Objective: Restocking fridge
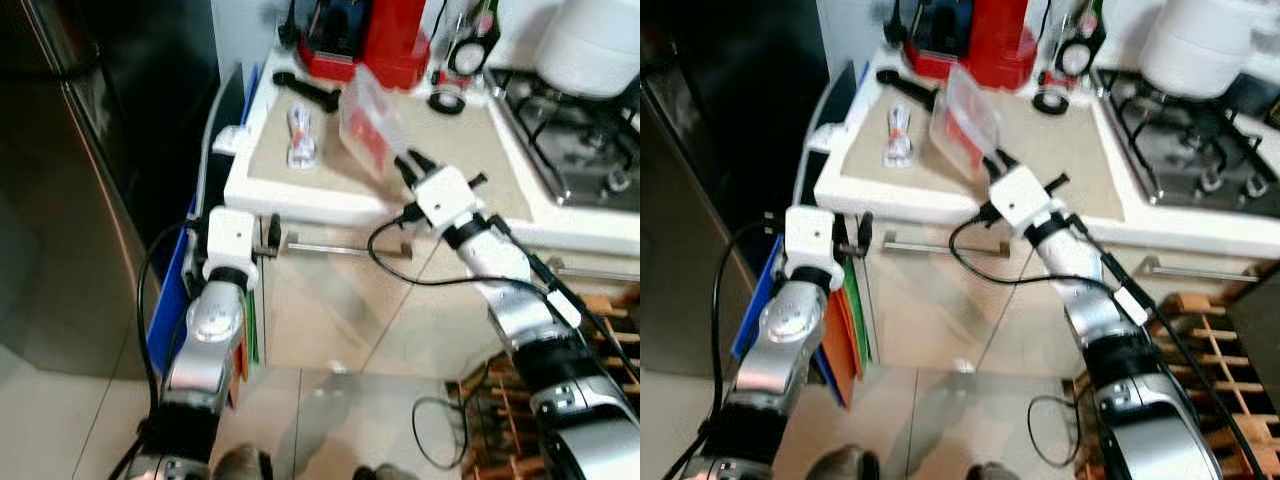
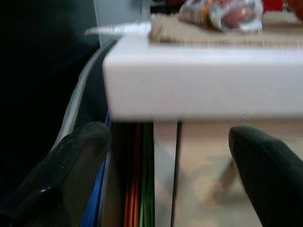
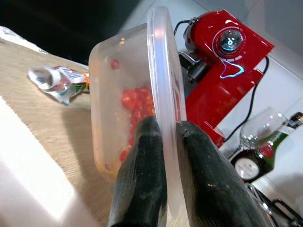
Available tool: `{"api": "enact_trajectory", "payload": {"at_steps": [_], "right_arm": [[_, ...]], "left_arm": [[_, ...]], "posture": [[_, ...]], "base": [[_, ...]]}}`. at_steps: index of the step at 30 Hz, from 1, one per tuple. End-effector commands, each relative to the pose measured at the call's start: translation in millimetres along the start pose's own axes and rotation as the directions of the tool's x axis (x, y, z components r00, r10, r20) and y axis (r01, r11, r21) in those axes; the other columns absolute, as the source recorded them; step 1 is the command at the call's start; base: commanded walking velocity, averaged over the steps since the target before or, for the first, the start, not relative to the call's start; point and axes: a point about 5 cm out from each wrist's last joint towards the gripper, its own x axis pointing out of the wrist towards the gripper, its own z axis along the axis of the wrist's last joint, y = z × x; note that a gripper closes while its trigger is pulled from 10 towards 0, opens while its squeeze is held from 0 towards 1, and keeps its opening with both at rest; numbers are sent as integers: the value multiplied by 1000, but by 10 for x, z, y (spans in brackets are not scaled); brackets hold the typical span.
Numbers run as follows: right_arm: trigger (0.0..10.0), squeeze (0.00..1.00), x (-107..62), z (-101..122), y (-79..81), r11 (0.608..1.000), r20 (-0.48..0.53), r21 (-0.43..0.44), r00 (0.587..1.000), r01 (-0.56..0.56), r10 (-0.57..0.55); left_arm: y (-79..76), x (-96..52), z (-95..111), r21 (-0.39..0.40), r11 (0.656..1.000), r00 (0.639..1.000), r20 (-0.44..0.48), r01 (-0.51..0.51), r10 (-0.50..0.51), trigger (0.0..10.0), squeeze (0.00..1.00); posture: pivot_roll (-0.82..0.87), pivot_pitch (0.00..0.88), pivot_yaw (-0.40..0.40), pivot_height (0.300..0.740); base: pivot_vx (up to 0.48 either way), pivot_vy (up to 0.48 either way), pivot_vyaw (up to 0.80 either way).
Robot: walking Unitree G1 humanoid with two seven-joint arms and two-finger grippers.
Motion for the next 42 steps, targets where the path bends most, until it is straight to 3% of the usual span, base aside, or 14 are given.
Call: {"api": "enact_trajectory", "payload": {"at_steps": [1, 25, 36, 42], "right_arm": [[0, 0, 32, 82, -94, 999, 41, -28, 999, 27, -26], [0, 0, -19, 32, -49, 999, 9, -25, 999, 38, -38], [0, 0, -57, -9, -38, 999, -17, -30, 999, 40, -40], [0, 0, -72, -25, -26, 999, -30, -28, 999, 40, -41]], "left_arm": [[-13, -3, -21, 3, 1000, 1000, -12, -4, 4, 10000, 0], [-36, -20, -32, 30, 999, 1000, -6, 20, -20, 10000, 0], [-72, -33, -6, 31, 998, 999, 17, 51, -51, 10000, 0], [-83, -73, -20, -1, 998, 998, 12, 60, -60, 10000, 0]], "posture": [[138, 16, -71, 732], [132, 34, -69, 732], [128, 37, -65, 732], [127, 45, -60, 732]], "base": [[-352, 0, 0], [-393, 0, 0], [0, 0, 0], [0, -441, 0]]}}
